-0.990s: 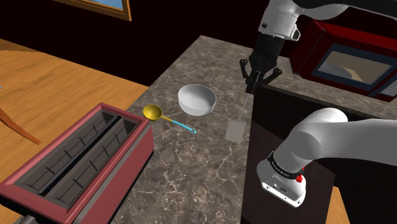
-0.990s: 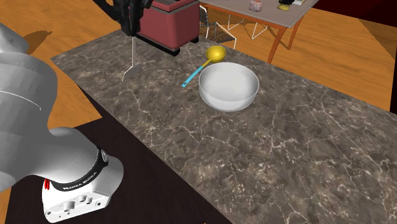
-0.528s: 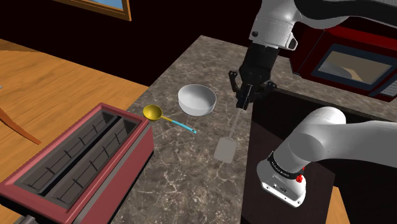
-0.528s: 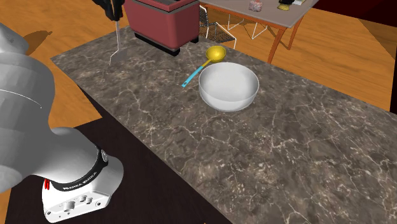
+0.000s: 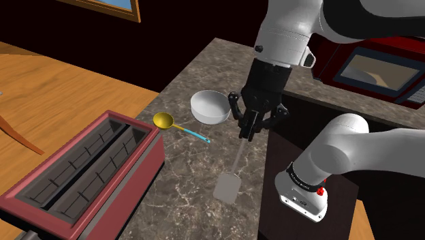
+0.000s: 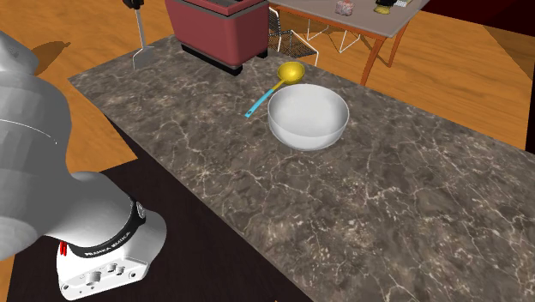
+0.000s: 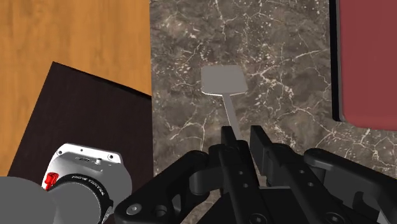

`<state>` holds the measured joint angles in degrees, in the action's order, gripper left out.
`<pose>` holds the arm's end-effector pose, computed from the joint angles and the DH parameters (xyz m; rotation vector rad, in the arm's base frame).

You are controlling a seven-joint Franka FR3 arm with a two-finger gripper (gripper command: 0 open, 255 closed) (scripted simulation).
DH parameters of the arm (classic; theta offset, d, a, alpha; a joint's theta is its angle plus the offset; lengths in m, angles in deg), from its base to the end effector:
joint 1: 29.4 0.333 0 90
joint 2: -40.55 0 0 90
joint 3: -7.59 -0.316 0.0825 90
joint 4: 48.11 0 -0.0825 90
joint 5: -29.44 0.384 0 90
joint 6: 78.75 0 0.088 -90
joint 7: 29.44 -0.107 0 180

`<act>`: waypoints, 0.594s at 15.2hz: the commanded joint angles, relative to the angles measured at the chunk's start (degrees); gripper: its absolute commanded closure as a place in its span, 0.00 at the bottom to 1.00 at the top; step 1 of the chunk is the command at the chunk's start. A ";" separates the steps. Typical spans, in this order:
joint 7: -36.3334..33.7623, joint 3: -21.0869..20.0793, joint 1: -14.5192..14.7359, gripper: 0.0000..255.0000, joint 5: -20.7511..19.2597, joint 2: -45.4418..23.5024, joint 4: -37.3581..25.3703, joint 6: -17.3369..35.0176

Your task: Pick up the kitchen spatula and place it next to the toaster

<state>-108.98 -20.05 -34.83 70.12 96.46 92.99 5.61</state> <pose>0.2229 0.2172 0.5487 -2.4574 1.6236 0.4103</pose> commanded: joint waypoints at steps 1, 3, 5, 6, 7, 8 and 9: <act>-2.91 -3.52 0.41 1.00 2.71 -1.06 -1.66 1.33; -5.41 -6.57 0.58 1.00 4.80 -2.05 -3.38 2.44; -7.87 -9.67 0.49 1.00 6.69 -3.24 -5.35 3.63; -9.09 -11.23 0.36 1.00 7.55 -3.91 -6.43 4.25; -10.31 -12.82 0.15 1.00 8.35 -4.62 -7.56 4.89; -11.51 -14.44 -0.14 1.00 9.11 -5.36 -8.76 5.53; -12.71 -16.08 -0.49 1.00 9.79 -6.14 -10.02 6.19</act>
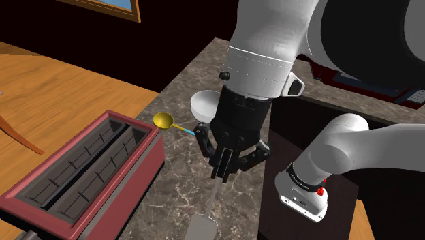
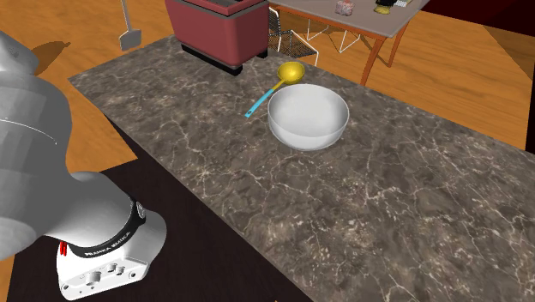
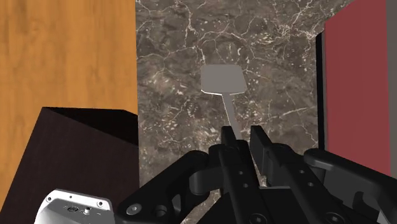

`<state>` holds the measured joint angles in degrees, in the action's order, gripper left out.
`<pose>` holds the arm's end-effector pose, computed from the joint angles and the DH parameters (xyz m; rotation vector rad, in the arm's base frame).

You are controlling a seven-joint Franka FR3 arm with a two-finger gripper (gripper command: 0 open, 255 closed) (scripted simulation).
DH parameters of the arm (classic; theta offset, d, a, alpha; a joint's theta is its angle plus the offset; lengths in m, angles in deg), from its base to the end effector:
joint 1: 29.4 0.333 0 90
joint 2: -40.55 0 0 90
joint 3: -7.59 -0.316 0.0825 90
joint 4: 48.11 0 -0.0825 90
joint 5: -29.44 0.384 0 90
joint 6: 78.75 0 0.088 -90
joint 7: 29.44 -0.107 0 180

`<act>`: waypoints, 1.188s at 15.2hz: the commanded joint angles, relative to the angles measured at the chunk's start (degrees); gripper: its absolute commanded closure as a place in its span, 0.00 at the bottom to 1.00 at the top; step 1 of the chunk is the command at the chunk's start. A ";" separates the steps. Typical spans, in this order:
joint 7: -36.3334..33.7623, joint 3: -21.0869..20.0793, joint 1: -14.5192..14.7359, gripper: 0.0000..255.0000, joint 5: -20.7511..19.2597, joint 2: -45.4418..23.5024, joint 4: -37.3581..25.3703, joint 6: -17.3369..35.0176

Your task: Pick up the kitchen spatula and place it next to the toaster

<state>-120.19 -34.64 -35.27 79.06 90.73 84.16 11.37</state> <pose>0.2033 0.3375 0.5470 -2.4576 1.6237 0.4110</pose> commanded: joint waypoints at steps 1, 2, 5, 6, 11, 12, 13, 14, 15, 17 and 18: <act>-2.71 -3.15 -0.47 1.00 1.47 -1.23 -2.51 1.10; -3.90 -4.86 -0.98 1.00 2.03 -2.07 -3.88 1.78; -7.48 -10.25 -3.11 1.00 3.36 -4.69 -8.36 3.78; -8.67 -12.16 -4.02 1.00 3.69 -5.58 -9.97 4.44; -14.70 -22.90 -10.48 1.00 4.47 -9.92 -18.96 7.47; -15.91 -25.34 -12.23 1.00 4.50 -10.67 -20.96 7.97; -16.39 -26.42 -13.07 1.00 4.56 -10.91 -21.85 8.12; -16.07 -26.71 -13.04 1.00 4.88 -10.72 -21.19 8.65; -15.76 -27.02 -13.00 1.00 5.18 -10.56 -20.55 9.20; -15.16 -27.70 -12.94 1.00 5.78 -10.29 -19.30 10.31; -14.85 -28.05 -12.93 1.00 6.08 -10.17 -18.69 10.86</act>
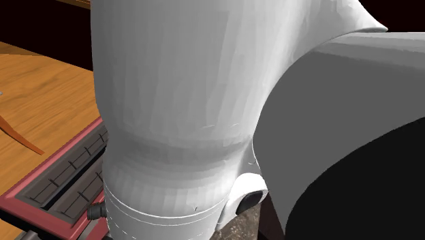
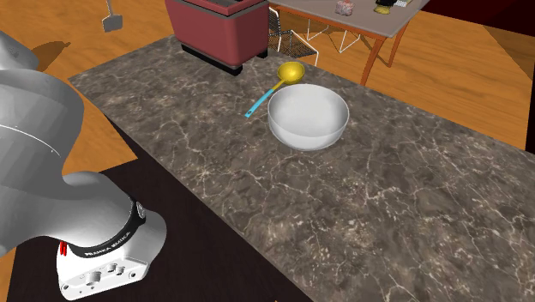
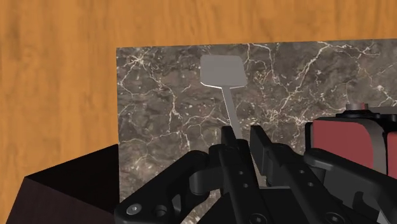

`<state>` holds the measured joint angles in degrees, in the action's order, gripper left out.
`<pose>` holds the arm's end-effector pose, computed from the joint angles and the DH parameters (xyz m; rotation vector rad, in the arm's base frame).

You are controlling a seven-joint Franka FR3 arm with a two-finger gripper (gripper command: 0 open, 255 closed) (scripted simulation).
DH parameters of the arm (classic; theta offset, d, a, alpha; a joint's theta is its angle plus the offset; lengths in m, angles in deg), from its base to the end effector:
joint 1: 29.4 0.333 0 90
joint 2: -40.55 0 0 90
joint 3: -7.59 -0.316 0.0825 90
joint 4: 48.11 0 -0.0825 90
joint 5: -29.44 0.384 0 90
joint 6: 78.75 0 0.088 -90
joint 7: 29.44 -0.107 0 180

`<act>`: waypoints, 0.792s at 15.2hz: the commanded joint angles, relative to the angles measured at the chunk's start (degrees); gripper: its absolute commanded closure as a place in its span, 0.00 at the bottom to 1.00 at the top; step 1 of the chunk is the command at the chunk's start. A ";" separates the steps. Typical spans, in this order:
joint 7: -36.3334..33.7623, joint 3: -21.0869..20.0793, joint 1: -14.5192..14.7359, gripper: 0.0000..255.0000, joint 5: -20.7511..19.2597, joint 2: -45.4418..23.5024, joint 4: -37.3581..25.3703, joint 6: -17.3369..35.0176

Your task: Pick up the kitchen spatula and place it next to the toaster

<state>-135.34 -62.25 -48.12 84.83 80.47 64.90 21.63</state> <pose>0.1656 0.5116 0.5273 -2.4567 1.6235 0.4123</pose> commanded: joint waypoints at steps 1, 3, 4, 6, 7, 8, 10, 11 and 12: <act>0.61 -0.81 -0.08 1.00 0.61 0.20 1.16 1.16; 1.21 -1.60 -0.12 1.00 1.24 0.41 2.31 2.28; 1.51 -2.02 -0.16 1.00 1.56 0.50 2.87 2.83; 2.11 -2.89 -0.28 1.00 2.21 0.66 3.94 3.95; 2.42 -3.35 -0.35 1.00 2.54 0.73 4.46 4.51; 2.72 -3.82 -0.45 1.00 2.88 0.80 4.97 5.07; 3.33 -4.81 -0.67 1.00 3.58 0.91 5.95 6.19; 3.64 -5.33 -0.80 1.00 3.93 0.97 6.42 6.75; 3.95 -5.86 -0.94 1.00 4.29 1.01 6.88 7.31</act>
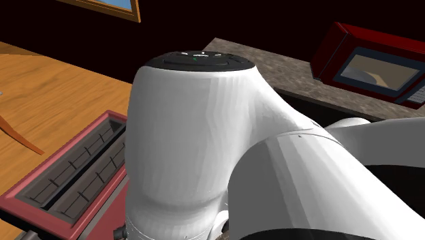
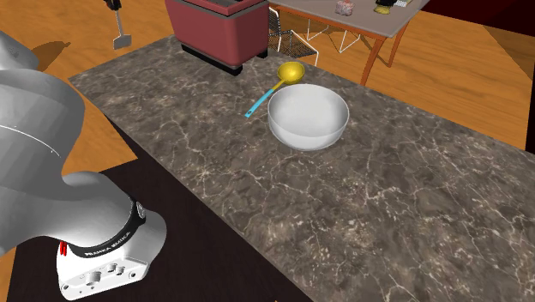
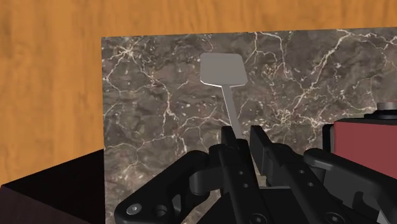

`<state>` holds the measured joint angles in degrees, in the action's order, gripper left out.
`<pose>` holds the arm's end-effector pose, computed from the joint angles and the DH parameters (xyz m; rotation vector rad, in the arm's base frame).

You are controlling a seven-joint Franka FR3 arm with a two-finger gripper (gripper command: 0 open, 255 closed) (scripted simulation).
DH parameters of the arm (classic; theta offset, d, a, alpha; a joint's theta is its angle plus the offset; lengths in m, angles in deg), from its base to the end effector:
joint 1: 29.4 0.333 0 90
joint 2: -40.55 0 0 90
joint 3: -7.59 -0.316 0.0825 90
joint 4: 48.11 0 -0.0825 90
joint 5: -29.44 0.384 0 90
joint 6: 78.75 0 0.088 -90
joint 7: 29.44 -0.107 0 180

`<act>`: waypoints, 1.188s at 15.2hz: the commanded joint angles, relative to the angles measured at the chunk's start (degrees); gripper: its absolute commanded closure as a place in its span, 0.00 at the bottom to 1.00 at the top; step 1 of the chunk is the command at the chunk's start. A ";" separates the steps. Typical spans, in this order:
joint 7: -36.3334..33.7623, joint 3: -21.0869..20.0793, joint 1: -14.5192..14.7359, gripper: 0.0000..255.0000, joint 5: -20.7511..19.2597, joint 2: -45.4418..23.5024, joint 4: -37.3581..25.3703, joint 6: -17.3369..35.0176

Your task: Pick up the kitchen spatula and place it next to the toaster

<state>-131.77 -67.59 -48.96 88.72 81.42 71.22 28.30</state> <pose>0.1658 0.5122 0.4642 -2.4568 1.6241 0.4125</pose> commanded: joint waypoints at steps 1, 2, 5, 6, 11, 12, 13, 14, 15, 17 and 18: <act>0.68 -1.07 -0.27 1.00 0.77 0.10 1.01 1.19; 1.00 -1.63 -0.44 1.00 1.15 0.14 1.44 1.75; 1.96 -3.39 -1.05 1.00 2.30 0.24 2.66 3.41; 2.28 -4.00 -1.29 1.00 2.70 0.27 3.05 3.96; 3.95 -7.29 -2.69 1.00 4.78 0.39 4.76 6.68; 4.29 -7.99 -3.01 1.00 5.21 0.41 5.07 7.22; 4.64 -8.71 -3.35 1.00 5.66 0.43 5.36 7.75; 4.99 -9.43 -3.71 1.00 6.11 0.46 5.64 8.28; 5.35 -10.17 -4.09 1.00 6.58 0.51 5.90 8.79; 6.08 -11.67 -4.88 1.00 7.56 0.62 6.39 9.79; 6.46 -12.44 -5.30 1.00 8.06 0.69 6.61 10.28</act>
<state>-125.80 -79.35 -54.13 96.16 82.03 77.27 37.94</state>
